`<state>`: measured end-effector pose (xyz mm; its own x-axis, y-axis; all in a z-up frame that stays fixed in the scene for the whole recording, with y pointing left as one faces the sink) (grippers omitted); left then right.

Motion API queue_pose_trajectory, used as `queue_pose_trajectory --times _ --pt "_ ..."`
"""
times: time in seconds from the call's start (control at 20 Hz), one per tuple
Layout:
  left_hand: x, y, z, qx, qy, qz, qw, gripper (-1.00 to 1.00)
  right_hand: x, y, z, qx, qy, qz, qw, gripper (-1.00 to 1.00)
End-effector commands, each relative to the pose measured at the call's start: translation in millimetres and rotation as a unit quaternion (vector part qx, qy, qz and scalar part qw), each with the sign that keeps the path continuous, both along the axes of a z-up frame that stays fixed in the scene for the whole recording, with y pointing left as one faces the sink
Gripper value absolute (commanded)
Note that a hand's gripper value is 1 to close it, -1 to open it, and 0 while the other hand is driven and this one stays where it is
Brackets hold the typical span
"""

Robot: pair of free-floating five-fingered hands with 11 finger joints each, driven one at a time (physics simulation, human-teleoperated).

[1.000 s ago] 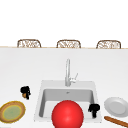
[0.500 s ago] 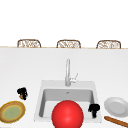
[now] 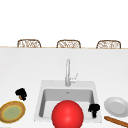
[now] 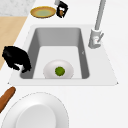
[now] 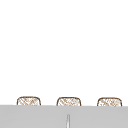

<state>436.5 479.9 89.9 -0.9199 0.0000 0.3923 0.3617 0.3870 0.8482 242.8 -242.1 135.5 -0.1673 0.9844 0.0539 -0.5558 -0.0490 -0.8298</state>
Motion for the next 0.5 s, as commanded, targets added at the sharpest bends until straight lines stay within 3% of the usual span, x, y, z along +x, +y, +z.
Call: queue_pose_trajectory --times 0.0,0.05,0.15,0.2,0.25,0.3,0.35,0.4,0.45 --pt "-23.1 6.6 -11.9 -0.003 0.001 0.009 1.0000 1.00 0.0 0.0 0.0 0.000 0.000 0.000 1.0000 0.00" --pt "-18.0 6.7 -11.2 -0.006 -0.008 0.014 0.9998 1.00 0.0 0.0 0.0 0.000 0.000 0.000 1.0000 0.00" --pt "-9.7 8.5 -11.5 -0.016 -0.008 0.017 0.9997 1.00 0.0 0.0 0.0 0.000 0.000 0.000 1.0000 0.00" --pt "-10.0 5.2 -8.9 -0.013 -0.021 0.013 0.9996 1.00 0.0 0.0 0.0 0.000 0.000 0.000 1.0000 0.00" --pt "-10.0 6.0 -3.8 -0.014 -0.015 0.011 0.9997 1.00 0.0 0.0 0.0 0.000 0.000 0.000 1.0000 0.00" --pt "-10.0 5.0 -3.9 -0.014 -0.024 0.010 0.9996 1.00 0.0 0.0 0.0 0.000 0.000 0.000 1.0000 0.00" --pt "-10.8 3.5 0.1 -0.013 -0.024 0.010 0.9996 -1.00 0.0 0.0 0.0 0.000 0.000 0.000 1.0000 0.00" --pt "-8.9 0.2 21.0 -0.017 -0.053 0.031 0.9980 -1.00 0.0 0.0 0.0 0.000 0.000 0.000 1.0000 0.00" --pt "-8.8 -1.2 32.8 -0.007 -0.075 0.039 0.9964 -1.00 0.0 0.0 0.0 0.000 0.000 0.000 1.0000 0.00"
